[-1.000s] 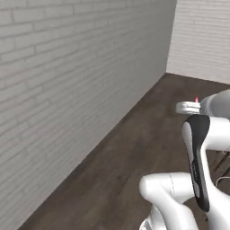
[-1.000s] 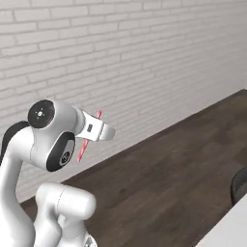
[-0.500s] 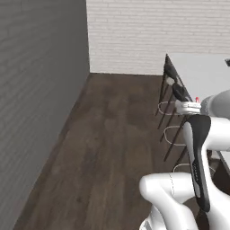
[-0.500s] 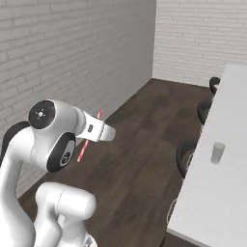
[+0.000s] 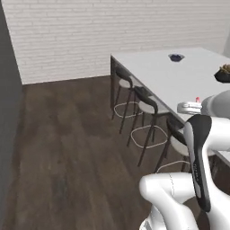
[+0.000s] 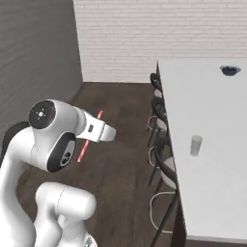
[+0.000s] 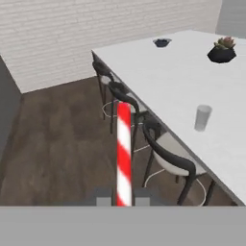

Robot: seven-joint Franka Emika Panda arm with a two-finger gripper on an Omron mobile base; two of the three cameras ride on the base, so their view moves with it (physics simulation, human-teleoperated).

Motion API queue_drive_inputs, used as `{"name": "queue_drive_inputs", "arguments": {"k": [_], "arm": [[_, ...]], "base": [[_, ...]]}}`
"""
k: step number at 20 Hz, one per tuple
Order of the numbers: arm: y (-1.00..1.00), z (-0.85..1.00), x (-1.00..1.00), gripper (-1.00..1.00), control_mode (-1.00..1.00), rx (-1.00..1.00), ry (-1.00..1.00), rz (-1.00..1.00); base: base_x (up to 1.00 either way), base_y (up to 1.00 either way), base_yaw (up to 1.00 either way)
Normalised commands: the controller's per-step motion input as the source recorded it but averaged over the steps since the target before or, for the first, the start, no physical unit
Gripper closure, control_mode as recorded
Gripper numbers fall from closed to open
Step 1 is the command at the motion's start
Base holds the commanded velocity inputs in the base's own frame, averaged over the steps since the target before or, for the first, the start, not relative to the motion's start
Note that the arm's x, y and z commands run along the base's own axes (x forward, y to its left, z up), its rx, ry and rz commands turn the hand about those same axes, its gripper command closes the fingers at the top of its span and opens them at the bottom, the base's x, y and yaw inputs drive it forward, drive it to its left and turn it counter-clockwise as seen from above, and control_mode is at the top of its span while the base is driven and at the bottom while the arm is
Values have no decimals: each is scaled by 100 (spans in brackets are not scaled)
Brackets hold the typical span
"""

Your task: Take a straw from the drawer in front and place it inside the glass cup on the dining counter.

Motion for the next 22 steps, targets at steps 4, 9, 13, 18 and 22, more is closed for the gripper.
{"name": "queue_drive_inputs", "arguments": {"k": [4, 9, 13, 18, 22], "arm": [[0, 0, 0, 100, 100, 0, 0, 0], [0, 0, 0, 100, 100, 0, 0, 0], [0, 0, 0, 100, 100, 0, 0, 0], [0, 0, 0, 100, 100, 0, 0, 0], [0, 0, 0, 100, 100, 0, 0, 0]], "base": [[56, 69, -66], [49, 65, -69], [47, 63, -70], [51, 60, -68], [57, 68, -66]]}}
